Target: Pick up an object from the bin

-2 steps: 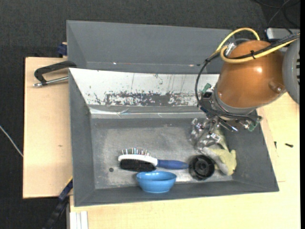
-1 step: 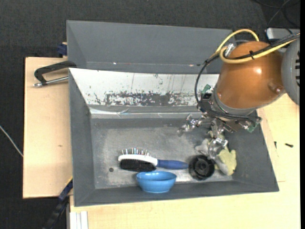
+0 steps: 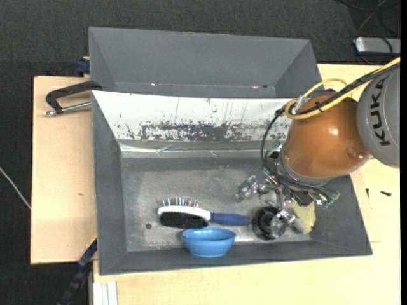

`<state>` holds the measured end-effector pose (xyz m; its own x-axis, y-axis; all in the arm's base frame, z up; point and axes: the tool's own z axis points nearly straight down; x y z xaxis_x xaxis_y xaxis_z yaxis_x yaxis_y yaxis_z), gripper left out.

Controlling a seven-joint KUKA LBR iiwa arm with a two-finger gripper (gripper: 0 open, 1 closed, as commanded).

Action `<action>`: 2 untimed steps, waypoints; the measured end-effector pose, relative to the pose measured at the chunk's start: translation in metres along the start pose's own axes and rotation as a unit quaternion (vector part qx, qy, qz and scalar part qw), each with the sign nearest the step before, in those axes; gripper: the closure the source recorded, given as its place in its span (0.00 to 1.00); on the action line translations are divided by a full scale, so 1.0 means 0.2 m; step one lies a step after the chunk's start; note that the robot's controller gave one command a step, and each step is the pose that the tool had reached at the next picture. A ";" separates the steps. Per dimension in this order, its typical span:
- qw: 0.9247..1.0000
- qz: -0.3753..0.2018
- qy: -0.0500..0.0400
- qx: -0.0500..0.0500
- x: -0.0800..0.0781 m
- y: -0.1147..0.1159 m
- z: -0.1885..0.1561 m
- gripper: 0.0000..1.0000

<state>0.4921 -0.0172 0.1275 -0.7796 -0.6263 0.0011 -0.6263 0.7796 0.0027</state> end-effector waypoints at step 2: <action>0.969 -0.246 -0.011 -0.004 0.32 -0.47 0.24 0.00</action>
Offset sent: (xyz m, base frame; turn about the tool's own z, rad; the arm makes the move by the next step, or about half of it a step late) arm 0.0132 -0.0720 -0.0575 -0.1719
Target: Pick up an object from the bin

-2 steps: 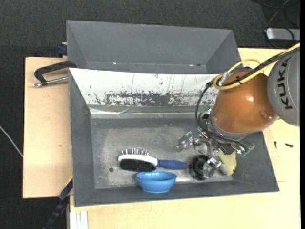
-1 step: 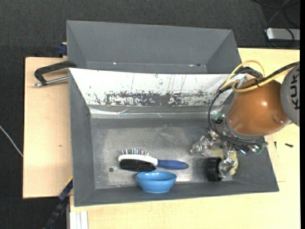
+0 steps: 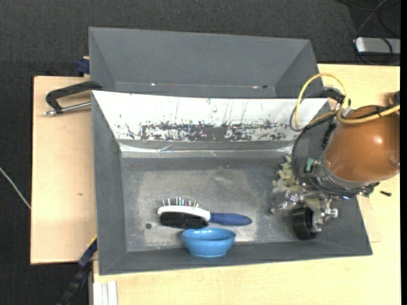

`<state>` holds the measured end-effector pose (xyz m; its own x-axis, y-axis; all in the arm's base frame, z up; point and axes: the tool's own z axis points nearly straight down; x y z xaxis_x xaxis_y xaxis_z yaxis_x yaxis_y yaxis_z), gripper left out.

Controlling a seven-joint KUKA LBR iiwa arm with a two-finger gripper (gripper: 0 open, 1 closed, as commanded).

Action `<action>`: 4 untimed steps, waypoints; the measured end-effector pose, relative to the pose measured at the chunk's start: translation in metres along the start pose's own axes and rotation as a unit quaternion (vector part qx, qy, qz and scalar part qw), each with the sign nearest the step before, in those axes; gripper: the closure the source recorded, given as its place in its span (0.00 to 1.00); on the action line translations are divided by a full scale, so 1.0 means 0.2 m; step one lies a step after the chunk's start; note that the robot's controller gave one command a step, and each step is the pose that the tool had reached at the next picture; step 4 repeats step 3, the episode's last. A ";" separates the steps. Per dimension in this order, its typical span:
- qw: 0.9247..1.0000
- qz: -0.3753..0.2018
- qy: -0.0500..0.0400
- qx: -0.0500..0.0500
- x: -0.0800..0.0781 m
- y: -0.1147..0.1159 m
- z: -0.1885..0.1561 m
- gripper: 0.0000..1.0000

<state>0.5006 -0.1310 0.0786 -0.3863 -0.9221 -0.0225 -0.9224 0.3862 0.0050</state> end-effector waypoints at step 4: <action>0.946 -0.324 0.010 0.005 -0.33 -0.10 -1.04 1.00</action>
Offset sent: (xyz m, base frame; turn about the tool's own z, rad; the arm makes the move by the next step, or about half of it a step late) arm 0.0000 0.0000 0.0000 0.0000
